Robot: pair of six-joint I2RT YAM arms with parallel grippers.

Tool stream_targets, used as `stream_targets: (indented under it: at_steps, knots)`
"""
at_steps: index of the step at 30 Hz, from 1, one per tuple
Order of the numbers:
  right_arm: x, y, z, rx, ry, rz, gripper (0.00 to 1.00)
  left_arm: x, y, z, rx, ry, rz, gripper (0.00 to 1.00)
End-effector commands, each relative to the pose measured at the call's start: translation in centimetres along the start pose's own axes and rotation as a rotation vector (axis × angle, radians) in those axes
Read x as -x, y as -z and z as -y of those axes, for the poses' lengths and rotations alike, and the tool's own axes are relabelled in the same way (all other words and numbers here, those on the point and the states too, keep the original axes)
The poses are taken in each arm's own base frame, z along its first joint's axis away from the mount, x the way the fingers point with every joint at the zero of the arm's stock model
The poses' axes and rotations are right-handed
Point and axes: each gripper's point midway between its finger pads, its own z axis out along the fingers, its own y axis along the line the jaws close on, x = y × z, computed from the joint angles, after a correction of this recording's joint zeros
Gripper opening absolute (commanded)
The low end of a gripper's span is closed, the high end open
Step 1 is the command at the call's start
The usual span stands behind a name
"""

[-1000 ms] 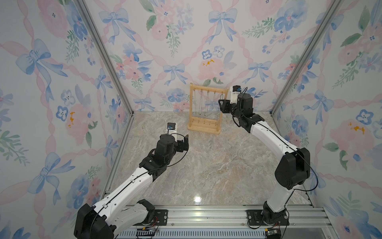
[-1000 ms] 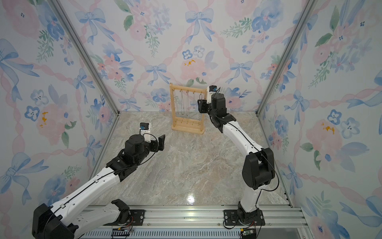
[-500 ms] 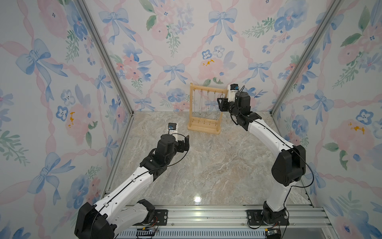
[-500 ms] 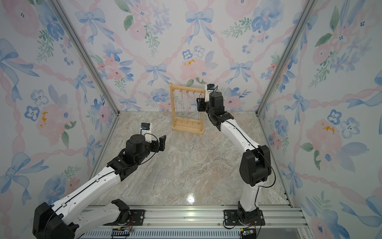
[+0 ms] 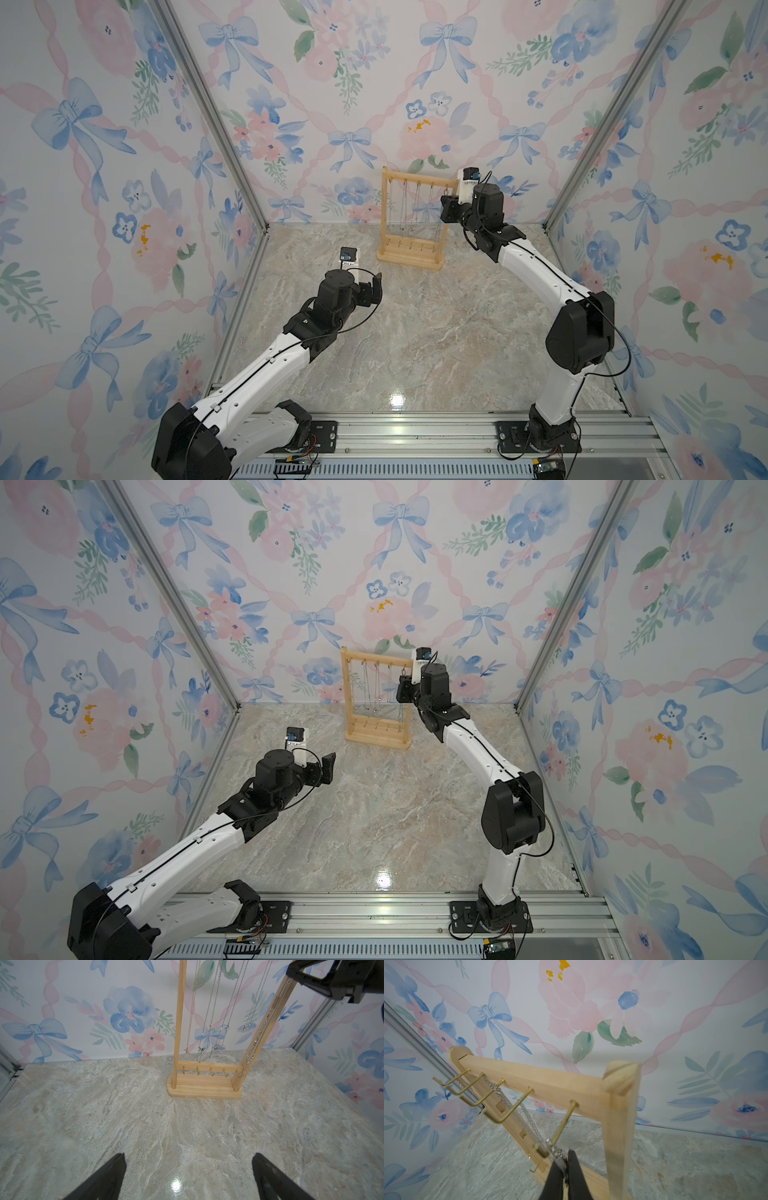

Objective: Take the necklace off the jewelry display stand
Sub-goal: Take off the necklace from the stand.

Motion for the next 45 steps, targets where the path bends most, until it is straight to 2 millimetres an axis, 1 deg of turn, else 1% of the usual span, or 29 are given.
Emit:
stream_targets:
  at_steps: [1,3,16,23,32,38,42,43,45]
  knots:
    - [1.1,0.8,-0.6,0.012,0.007,0.040,0.02,-0.2,-0.2,0.0,-0.004,0.011,-0.011,0.98]
    - [1.3,1.0,-0.7,0.016,0.005,0.044,0.00,-0.2,-0.2,0.0,-0.005,0.010,-0.013,0.98]
    - [2.2,3.4,-1.5,0.056,0.009,0.071,0.00,-0.4,-0.4,0.1,-0.009,0.010,-0.019,0.98]
    - [2.5,4.4,-2.1,0.094,0.004,0.076,0.00,-0.3,-0.3,0.1,-0.010,0.011,-0.018,0.98]
    - [3.0,5.2,-2.5,0.145,-0.029,0.089,0.00,-0.4,-0.3,0.1,-0.011,0.011,-0.018,0.98]
    - [3.8,6.2,-2.9,0.182,-0.050,0.121,0.00,-0.4,-0.4,0.1,-0.010,0.010,-0.021,0.98]
    - [3.6,6.1,-2.8,0.197,-0.064,0.126,0.00,-0.5,-0.5,0.1,-0.011,0.011,-0.024,0.98]
    - [4.8,7.2,-3.3,0.212,-0.062,0.157,0.00,-0.5,-0.5,0.2,-0.012,0.011,-0.025,0.98]
    - [4.9,7.3,-3.3,0.218,-0.064,0.160,0.00,-0.6,-0.5,0.2,-0.013,0.010,-0.026,0.98]
